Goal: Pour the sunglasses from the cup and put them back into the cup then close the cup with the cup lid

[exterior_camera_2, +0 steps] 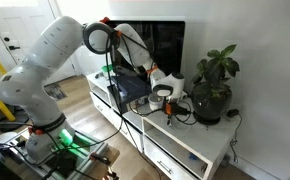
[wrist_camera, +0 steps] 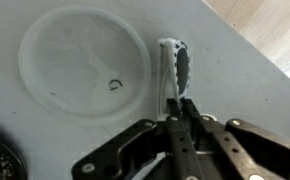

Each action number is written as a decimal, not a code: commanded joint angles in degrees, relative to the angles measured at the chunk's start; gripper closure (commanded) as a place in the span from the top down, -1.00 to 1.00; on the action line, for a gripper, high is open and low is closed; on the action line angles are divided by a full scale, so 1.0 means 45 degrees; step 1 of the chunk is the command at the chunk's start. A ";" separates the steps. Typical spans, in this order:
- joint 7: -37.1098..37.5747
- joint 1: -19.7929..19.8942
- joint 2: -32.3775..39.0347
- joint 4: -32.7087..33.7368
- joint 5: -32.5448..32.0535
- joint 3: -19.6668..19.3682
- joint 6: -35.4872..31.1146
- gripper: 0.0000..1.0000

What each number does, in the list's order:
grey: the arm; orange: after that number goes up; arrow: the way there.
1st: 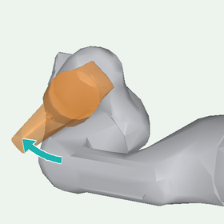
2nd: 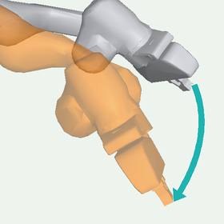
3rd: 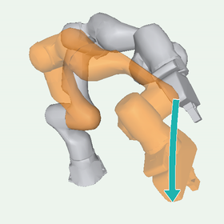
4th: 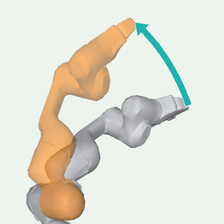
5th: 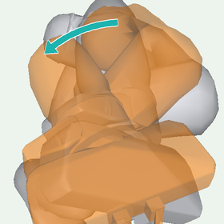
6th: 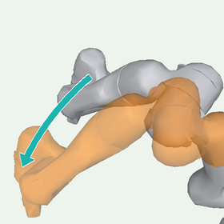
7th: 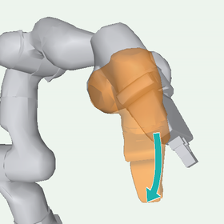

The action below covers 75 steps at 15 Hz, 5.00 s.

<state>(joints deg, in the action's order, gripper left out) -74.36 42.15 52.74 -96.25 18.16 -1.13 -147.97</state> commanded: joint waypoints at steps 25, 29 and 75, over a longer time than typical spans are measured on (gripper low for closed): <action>0.0230 -0.5128 -0.7406 -0.5235 -0.7883 -0.2198 0.2391 -0.94; 0.1741 -0.5882 -0.6692 -0.5147 -0.9589 -0.2541 0.1526 -0.94; 0.2233 0.0595 -0.2014 -0.0516 -0.0615 -0.1000 0.1554 1.00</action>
<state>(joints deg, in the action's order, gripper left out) -67.82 44.29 41.29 -100.82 15.57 -5.71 -139.01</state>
